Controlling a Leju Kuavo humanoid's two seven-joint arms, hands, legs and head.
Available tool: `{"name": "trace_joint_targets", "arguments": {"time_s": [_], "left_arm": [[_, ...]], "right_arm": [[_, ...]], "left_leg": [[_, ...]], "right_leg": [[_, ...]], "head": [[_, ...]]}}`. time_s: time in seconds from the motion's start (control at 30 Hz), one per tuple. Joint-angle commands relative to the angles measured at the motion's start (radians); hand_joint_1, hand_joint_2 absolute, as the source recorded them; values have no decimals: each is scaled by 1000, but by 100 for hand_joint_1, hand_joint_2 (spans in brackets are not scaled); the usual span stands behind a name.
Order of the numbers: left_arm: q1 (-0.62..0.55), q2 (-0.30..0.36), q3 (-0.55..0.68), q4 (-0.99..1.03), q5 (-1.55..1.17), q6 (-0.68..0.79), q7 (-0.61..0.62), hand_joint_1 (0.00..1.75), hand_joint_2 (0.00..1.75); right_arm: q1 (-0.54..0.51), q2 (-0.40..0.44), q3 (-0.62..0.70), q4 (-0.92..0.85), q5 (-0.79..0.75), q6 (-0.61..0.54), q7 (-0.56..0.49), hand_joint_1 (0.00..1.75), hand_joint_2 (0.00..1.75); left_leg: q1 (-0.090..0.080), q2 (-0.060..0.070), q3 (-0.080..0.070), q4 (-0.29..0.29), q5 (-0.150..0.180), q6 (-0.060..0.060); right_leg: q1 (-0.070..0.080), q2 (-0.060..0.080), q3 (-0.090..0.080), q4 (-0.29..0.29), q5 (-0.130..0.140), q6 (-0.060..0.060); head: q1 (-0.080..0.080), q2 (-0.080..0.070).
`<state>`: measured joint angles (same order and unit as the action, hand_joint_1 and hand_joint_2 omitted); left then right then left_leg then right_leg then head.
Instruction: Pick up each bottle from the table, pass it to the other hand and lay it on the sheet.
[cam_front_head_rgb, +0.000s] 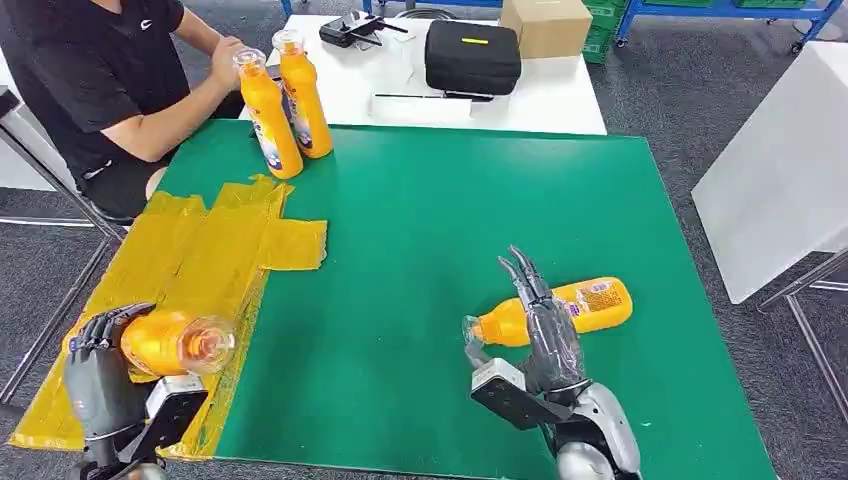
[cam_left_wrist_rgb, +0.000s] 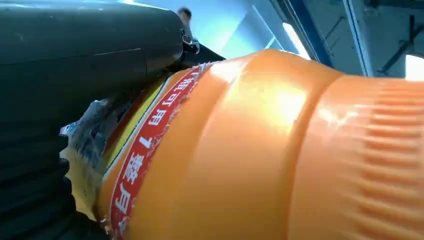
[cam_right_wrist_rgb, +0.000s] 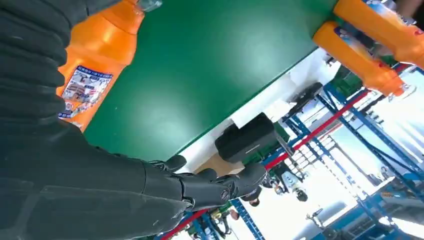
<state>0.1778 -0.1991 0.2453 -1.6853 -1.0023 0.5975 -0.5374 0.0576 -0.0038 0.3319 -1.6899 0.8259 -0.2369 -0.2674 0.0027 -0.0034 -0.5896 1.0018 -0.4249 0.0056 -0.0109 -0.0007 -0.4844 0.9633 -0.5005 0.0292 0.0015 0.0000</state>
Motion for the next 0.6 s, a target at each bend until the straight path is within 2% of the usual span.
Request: {"name": "trace_joint_targets", "arguments": {"time_s": [0.03,0.3,0.5,0.53,0.6], "left_arm": [[-164,120,-100,489,-326,101,191,175,175],[-313,185,-167,876,-509,93,385,175,175],[-348,205,-184,930,-568,64,489,175,175],[-353,219,-222,931,-568,67,538,12,175],[-355,218,-225,931,-568,65,542,12,175]], "right_arm": [[-18,-103,-69,44,-12,17,4,0,175],[-28,-145,-132,83,-15,60,6,0,175],[-40,-133,-135,104,-1,72,7,0,175],[-46,-129,-134,109,4,74,11,0,175],[-49,-127,-132,109,5,75,11,0,175]], "left_leg": [[0,-6,4,-4,3,0],[-1,-3,3,-3,2,1],[0,-1,4,-2,1,0],[-1,-1,5,-2,2,0],[-1,-1,7,-1,2,1]], "right_leg": [[0,-6,6,-5,1,-1],[-1,-3,5,-3,1,0],[1,-1,15,-3,2,-1],[0,0,16,-2,2,0],[0,0,18,-1,2,0]], "head": [[0,0],[0,0],[0,0],[0,0],[0,0]]}}
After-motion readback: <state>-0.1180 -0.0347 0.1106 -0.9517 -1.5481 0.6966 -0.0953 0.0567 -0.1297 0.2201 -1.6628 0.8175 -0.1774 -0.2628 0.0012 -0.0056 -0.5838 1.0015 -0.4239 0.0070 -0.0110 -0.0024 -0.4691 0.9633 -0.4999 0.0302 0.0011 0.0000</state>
